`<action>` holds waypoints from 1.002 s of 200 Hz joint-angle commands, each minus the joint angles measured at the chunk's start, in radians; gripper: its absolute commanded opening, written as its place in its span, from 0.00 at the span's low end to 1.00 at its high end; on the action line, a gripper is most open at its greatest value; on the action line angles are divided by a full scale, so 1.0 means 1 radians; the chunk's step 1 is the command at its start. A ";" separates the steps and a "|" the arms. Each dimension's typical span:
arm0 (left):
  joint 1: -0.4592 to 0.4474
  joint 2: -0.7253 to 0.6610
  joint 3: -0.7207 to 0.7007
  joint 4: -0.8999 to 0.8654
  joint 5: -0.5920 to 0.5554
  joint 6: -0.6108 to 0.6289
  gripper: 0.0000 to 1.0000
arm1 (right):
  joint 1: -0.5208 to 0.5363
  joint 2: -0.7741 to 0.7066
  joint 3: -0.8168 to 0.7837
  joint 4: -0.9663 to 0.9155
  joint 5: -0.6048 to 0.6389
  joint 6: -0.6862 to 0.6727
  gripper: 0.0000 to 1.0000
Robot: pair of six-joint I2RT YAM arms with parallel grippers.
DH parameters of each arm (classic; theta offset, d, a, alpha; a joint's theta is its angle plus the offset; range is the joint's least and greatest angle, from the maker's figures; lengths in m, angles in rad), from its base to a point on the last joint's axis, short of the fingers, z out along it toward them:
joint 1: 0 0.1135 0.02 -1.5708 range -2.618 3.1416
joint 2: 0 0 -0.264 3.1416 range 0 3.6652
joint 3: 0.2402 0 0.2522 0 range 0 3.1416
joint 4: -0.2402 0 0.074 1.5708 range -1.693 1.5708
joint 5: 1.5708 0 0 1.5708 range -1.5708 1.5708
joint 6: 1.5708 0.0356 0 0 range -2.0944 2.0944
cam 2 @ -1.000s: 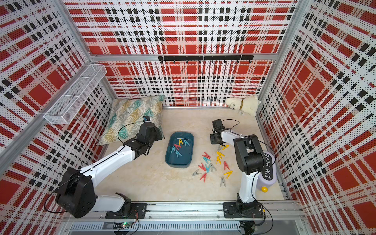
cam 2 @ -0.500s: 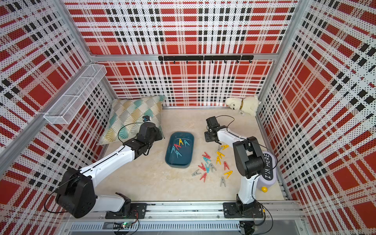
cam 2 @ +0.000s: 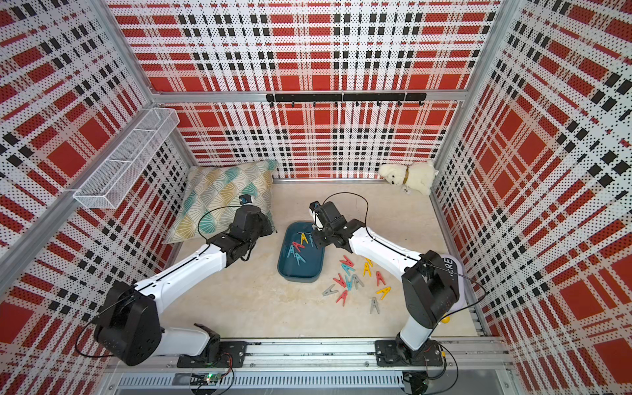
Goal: Put the clothespins into the storage box
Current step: Pick up the clothespin from the center of the board, then place the clothespin in the storage box.
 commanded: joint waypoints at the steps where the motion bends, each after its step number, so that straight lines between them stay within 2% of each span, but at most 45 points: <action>1: 0.004 0.008 0.011 0.023 -0.001 -0.001 0.29 | 0.043 0.062 0.035 -0.038 -0.009 0.033 0.09; 75: 0.007 -0.006 0.001 0.030 0.009 0.002 0.29 | 0.105 0.185 0.104 -0.093 0.001 0.197 0.08; 103: 0.007 -0.012 0.004 0.030 0.015 0.003 0.29 | 0.112 0.215 0.115 -0.135 0.045 0.253 0.08; 200: 0.025 -0.022 -0.001 0.034 0.025 0.016 0.29 | 0.111 0.334 0.144 -0.096 0.008 0.295 0.08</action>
